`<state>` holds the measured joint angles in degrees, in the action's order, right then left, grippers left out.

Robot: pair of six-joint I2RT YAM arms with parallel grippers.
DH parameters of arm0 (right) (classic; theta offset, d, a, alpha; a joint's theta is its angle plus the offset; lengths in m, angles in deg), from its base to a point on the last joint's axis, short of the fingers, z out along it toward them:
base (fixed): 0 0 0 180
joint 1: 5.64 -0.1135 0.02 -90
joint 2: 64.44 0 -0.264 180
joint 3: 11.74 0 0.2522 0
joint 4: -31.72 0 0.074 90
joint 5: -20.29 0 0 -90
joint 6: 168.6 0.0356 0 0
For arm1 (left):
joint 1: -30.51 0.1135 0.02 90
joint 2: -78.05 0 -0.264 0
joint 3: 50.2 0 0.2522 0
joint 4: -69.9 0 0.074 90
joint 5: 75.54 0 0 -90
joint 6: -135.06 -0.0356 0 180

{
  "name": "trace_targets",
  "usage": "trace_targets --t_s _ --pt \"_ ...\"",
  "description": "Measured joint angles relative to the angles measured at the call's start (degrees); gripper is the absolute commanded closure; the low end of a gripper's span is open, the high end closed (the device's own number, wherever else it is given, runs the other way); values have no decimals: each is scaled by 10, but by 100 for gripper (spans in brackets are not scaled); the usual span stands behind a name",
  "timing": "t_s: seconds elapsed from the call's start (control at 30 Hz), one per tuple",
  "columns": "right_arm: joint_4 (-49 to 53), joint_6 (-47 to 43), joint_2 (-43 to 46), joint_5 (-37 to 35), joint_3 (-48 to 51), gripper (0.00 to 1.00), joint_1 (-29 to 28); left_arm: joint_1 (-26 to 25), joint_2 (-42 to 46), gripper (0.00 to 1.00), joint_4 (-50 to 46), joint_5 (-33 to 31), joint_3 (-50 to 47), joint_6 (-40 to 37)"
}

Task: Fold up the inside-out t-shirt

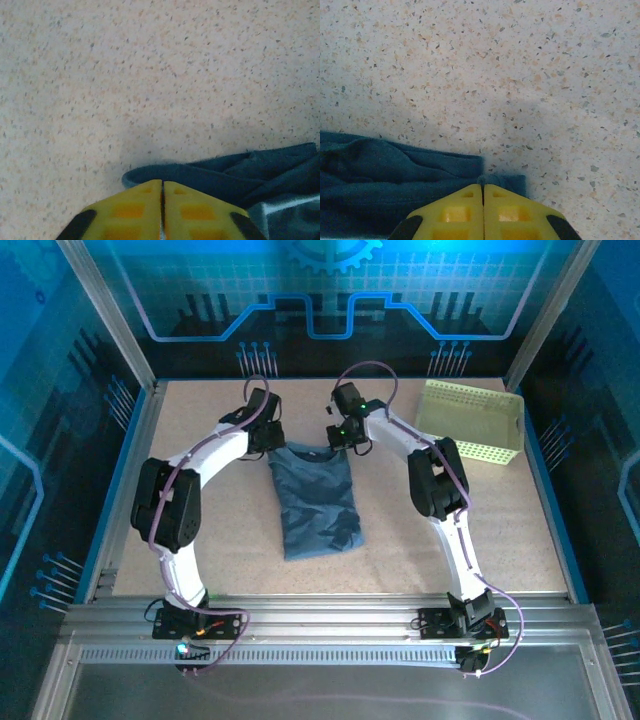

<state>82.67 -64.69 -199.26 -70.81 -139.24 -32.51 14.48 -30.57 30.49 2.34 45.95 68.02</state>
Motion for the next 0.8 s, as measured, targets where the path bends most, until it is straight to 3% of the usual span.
trace_targets --t_s 0.07,0.13,0.3,0.57,0.8 --pt "3 1 0 -2 -5 60 1 8 -20 56 -8 4 25 5" --pt "5 4 2 -7 -8 55 1 19 -39 48 -22 4 45 13" --pt "5 6 40 -14 22 51 6 45 -41 42 -51 -5 40 26" --pt "-37 7 174 3 156 38 8 31 63 33 -22 48 -95 26" --pt "-69 27 169 48 204 34 9 12 59 30 32 109 -119 26"
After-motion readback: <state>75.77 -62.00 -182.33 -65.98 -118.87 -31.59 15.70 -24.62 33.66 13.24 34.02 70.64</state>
